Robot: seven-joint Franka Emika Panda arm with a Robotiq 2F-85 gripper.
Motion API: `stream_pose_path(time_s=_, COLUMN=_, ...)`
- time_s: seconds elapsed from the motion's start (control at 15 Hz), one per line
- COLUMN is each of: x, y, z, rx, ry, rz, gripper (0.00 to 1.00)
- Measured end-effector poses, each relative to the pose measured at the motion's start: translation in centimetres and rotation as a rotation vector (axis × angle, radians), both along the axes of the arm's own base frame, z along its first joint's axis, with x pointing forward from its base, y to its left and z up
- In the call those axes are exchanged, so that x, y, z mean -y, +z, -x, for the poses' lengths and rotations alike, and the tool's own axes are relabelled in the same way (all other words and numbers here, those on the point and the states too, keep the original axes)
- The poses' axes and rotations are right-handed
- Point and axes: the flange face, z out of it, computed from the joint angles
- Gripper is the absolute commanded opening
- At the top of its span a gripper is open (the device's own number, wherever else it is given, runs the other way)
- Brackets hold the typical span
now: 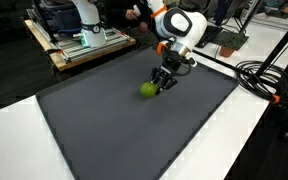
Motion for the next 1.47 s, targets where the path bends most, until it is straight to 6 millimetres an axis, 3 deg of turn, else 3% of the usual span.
stream_pose_path(time_s=0.73, x=0.0, y=0.0, z=0.0, rx=0.0, ry=0.0, rz=0.0, gripper=0.4)
stream_pose_path(time_s=0.8, x=0.0, y=0.0, z=0.0, rx=0.0, ry=0.0, rz=0.0, gripper=0.15)
stream_pose_path(time_s=1.47, x=-0.1, y=-1.2, z=0.3, rx=-0.021, ry=0.006, rz=-0.003, gripper=0.15)
